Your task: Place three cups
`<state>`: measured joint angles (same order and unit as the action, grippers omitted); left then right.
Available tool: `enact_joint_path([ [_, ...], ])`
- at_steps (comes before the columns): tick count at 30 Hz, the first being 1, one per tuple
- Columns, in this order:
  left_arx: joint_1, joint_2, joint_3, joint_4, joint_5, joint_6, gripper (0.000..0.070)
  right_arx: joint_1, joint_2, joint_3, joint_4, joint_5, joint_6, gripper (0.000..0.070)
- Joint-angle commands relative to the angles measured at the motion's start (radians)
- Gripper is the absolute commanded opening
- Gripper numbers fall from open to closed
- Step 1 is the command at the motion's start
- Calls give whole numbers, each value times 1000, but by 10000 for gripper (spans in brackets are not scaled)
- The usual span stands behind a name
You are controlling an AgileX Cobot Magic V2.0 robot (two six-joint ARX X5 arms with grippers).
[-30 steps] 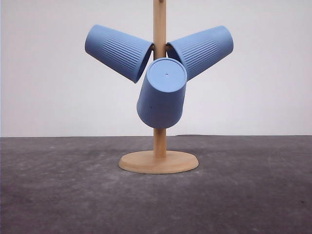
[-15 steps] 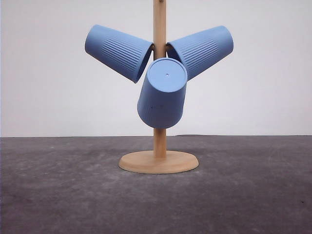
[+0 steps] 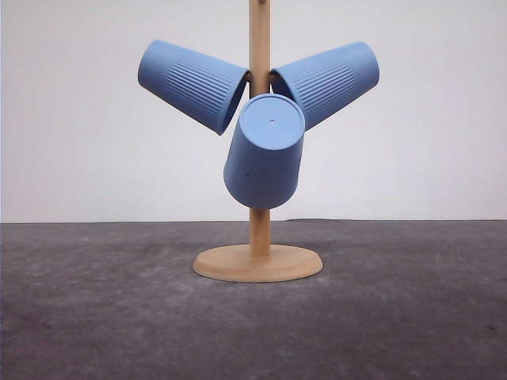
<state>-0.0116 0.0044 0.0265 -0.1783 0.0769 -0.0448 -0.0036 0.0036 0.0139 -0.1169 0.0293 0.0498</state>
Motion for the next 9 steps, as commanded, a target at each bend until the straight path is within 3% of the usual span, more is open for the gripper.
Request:
enact_joint_path([
  [1, -2, -1, -13, -7, 0, 0, 11, 0, 0, -2, 12, 0, 10, 0],
  [9, -2, -1, -13, -7, 0, 0, 11, 0, 0, -2, 12, 0, 10, 0],
])
